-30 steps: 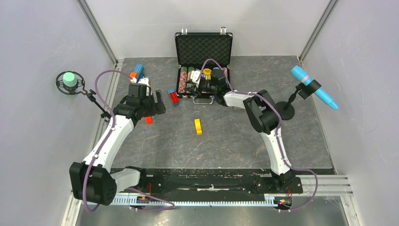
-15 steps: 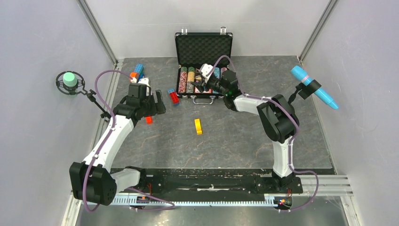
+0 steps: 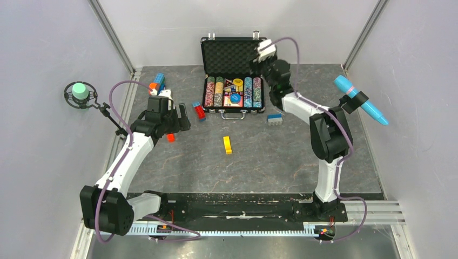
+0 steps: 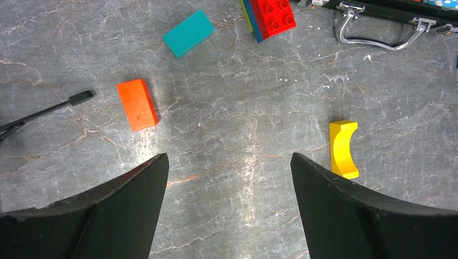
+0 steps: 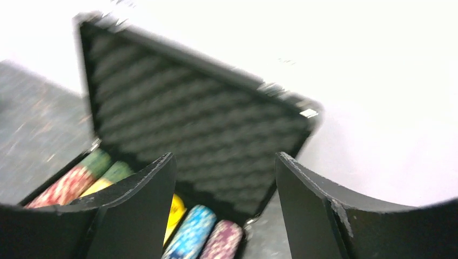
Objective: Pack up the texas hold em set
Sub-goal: Close the chip case at the center of the board.
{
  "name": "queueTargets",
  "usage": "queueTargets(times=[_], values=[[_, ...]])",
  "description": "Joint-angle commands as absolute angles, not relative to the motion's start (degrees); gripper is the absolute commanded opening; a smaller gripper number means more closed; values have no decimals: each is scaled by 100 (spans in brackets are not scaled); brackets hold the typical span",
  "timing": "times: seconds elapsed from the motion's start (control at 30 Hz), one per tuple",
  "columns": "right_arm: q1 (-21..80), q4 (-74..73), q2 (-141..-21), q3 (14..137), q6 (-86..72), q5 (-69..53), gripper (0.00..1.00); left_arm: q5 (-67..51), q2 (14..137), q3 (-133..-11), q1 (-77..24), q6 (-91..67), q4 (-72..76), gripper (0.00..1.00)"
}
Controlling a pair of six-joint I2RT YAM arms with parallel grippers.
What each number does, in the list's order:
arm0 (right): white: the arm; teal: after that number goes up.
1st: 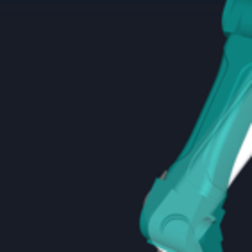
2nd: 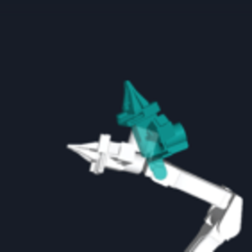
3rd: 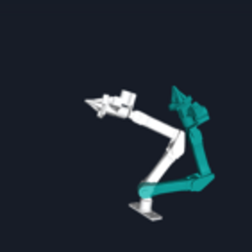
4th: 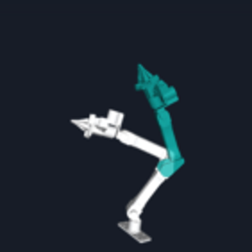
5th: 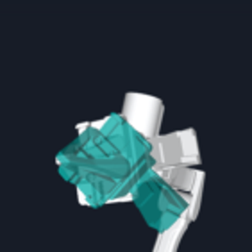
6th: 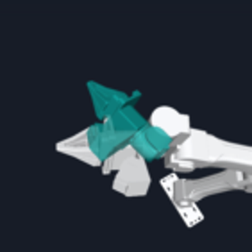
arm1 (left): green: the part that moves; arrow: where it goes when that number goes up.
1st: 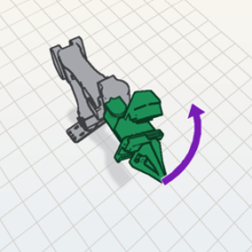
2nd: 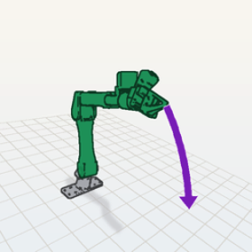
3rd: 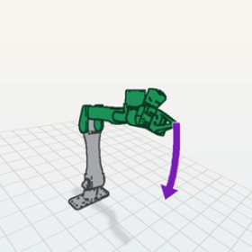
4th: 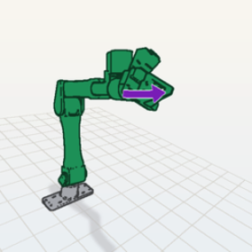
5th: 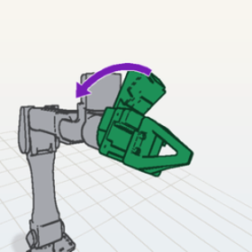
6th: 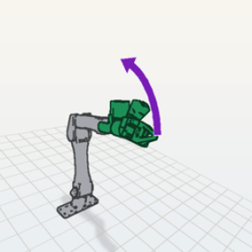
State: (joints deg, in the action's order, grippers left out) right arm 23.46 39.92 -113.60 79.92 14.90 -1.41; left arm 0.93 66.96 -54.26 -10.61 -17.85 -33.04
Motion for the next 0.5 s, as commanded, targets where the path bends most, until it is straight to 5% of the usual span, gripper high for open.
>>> queueTargets(times=[0.0, 0.27, 0.47], values=[[1972, 3804, -11782, 9127, 896, 838, 70, 26, 6623, -5396, -1046, -1424, -3087, 90], [1441, 3476, -12977, 10874, -683, 951, 70, 26, 6623, -5388, -1046, -1402, -3085, 90], [1193, 4354, -13428, 11007, -2508, 641, 70, 35, 6618, -5388, -1044, -1384, -3085, 90]])
